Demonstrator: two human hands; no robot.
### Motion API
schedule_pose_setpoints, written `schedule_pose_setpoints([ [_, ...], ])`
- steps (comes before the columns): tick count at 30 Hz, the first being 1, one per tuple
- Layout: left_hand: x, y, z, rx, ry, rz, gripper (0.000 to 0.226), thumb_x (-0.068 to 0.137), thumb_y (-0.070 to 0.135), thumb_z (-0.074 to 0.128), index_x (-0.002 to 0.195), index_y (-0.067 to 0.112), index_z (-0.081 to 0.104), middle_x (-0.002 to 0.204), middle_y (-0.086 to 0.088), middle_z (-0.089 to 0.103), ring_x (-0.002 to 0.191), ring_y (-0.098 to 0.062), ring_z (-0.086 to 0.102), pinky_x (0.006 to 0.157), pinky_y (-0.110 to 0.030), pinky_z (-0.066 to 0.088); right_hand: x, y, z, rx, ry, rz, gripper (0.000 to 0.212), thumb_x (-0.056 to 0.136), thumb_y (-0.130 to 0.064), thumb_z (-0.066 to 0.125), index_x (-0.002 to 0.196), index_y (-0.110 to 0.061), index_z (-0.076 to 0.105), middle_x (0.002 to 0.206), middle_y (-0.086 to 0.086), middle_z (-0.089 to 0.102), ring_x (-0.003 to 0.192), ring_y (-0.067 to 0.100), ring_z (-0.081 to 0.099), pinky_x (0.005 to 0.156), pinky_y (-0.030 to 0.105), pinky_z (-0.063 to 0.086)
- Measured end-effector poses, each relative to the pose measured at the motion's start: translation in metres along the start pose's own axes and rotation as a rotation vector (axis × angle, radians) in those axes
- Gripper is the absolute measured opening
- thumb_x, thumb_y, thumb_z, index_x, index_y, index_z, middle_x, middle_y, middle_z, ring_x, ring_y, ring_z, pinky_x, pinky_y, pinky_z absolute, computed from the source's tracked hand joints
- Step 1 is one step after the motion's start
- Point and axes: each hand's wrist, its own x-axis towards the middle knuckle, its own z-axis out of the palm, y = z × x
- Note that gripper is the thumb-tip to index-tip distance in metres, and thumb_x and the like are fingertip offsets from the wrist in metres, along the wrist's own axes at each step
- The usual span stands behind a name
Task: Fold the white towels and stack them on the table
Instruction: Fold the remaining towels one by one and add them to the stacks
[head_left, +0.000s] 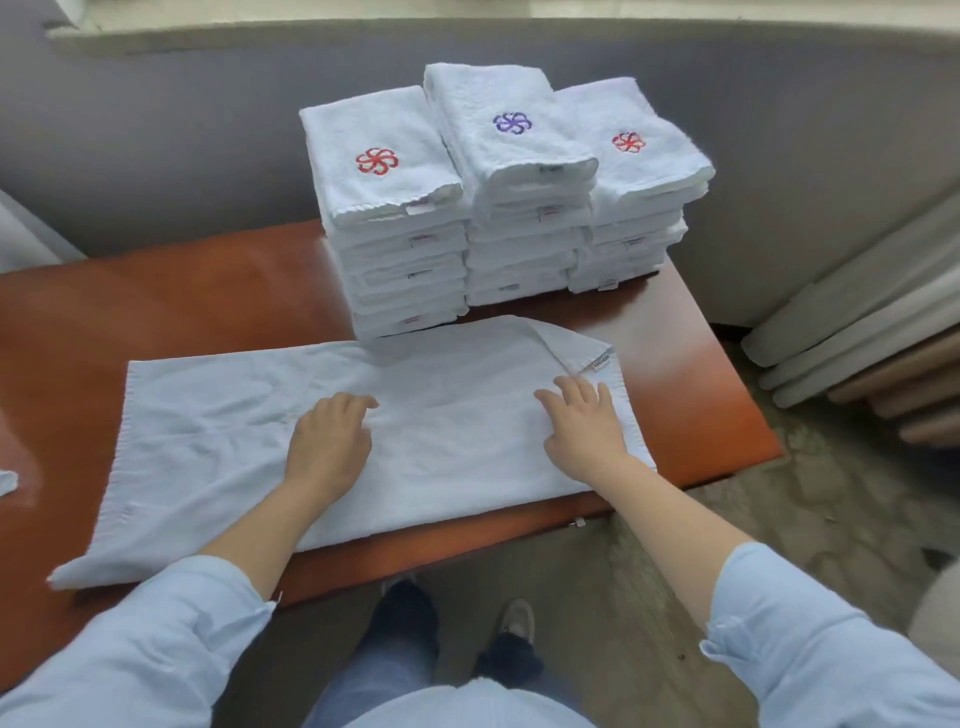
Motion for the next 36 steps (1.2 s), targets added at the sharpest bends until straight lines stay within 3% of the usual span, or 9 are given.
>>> schedule_pose_setpoints([
  [3, -0.006, 0.010, 0.015, -0.079, -0.093, 0.282, 0.034, 0.092, 0.019, 0.061, 0.126, 0.022, 0.063, 0.125, -0.004, 0.059, 0.116, -0.027, 0.054, 0.094, -0.039, 0.046, -0.015, -0.017, 0.023, 0.105, -0.069, 0.003, 0.064, 0.092, -0.019, 0.046, 0.153, -0.025, 0.025, 0.163, 0.006, 0.012, 0.151, 0.028, 0.004, 0.121, 0.049, 0.009],
  [5, -0.009, 0.019, 0.026, -0.069, -0.221, 0.389, 0.045, 0.095, 0.033, 0.059, 0.139, 0.028, 0.054, 0.147, -0.003, 0.046, 0.135, -0.025, 0.042, 0.109, -0.038, 0.037, -0.025, -0.027, 0.035, 0.163, -0.160, 0.070, 0.064, 0.099, -0.029, 0.040, 0.156, -0.030, 0.011, 0.165, 0.003, -0.005, 0.151, 0.033, -0.008, 0.120, 0.056, 0.005],
  [7, -0.008, 0.028, 0.038, 0.006, -0.336, 0.428, 0.063, 0.097, 0.049, 0.050, 0.154, 0.034, 0.027, 0.165, -0.001, 0.009, 0.151, -0.024, 0.009, 0.121, -0.037, 0.012, -0.033, -0.031, 0.045, 0.173, -0.240, 0.139, 0.067, 0.102, -0.043, 0.034, 0.156, -0.034, -0.004, 0.164, 0.001, -0.020, 0.148, 0.037, -0.020, 0.117, 0.063, 0.001],
  [9, -0.008, 0.035, 0.048, 0.110, -0.396, 0.446, 0.073, 0.098, 0.056, 0.042, 0.156, 0.039, 0.002, 0.162, 0.001, -0.021, 0.150, -0.023, -0.018, 0.121, -0.039, -0.008, -0.037, -0.029, 0.052, 0.158, -0.272, 0.166, 0.070, 0.102, -0.051, 0.031, 0.155, -0.037, -0.013, 0.161, 0.000, -0.029, 0.146, 0.040, -0.027, 0.115, 0.066, -0.004],
  [13, -0.011, 0.051, 0.057, 0.182, -0.423, 0.446, 0.074, 0.099, 0.057, 0.037, 0.154, 0.040, -0.010, 0.155, 0.000, -0.036, 0.146, -0.024, -0.030, 0.118, -0.041, -0.016, -0.040, -0.012, 0.053, 0.170, -0.308, 0.164, 0.074, 0.101, -0.052, 0.032, 0.153, -0.039, -0.018, 0.159, -0.002, -0.034, 0.144, 0.040, -0.031, 0.114, 0.067, -0.007],
  [19, -0.010, 0.092, 0.053, 0.064, -0.456, 0.502, 0.063, 0.101, 0.048, 0.041, 0.156, 0.037, 0.013, 0.164, 0.001, -0.015, 0.151, -0.020, -0.014, 0.122, -0.037, -0.005, -0.040, 0.044, 0.042, 0.158, -0.344, 0.196, 0.077, 0.098, -0.044, 0.039, 0.154, -0.042, -0.014, 0.161, -0.006, -0.029, 0.147, 0.036, -0.026, 0.115, 0.067, -0.005],
  [24, -0.029, 0.104, 0.049, -0.099, -0.333, 0.340, 0.052, 0.102, 0.041, 0.045, 0.151, 0.032, 0.033, 0.165, 0.003, 0.014, 0.152, -0.017, 0.010, 0.122, -0.034, 0.014, -0.036, 0.058, 0.027, 0.068, -0.252, 0.224, 0.072, 0.095, -0.025, 0.042, 0.156, -0.029, 0.002, 0.165, 0.003, -0.013, 0.149, 0.034, -0.019, 0.118, 0.062, -0.004],
  [28, -0.054, 0.082, 0.037, -0.180, -0.200, 0.169, 0.044, 0.101, 0.034, 0.047, 0.145, 0.031, 0.043, 0.156, 0.007, 0.034, 0.144, -0.013, 0.030, 0.115, -0.034, 0.031, -0.034, 0.020, 0.022, 0.179, -0.140, 0.027, 0.072, 0.094, -0.020, 0.045, 0.156, -0.025, 0.011, 0.166, 0.002, -0.001, 0.152, 0.027, -0.008, 0.121, 0.053, 0.001],
  [36, -0.103, -0.015, 0.003, -0.176, -0.047, -0.238, 0.039, 0.101, 0.029, 0.046, 0.140, 0.025, 0.048, 0.145, 0.004, 0.045, 0.128, -0.017, 0.047, 0.099, -0.034, 0.043, -0.024, -0.106, 0.018, 0.246, -0.199, -0.383, 0.069, 0.096, -0.022, 0.047, 0.157, -0.026, 0.016, 0.165, -0.001, 0.012, 0.153, 0.021, 0.002, 0.123, 0.047, 0.004],
])
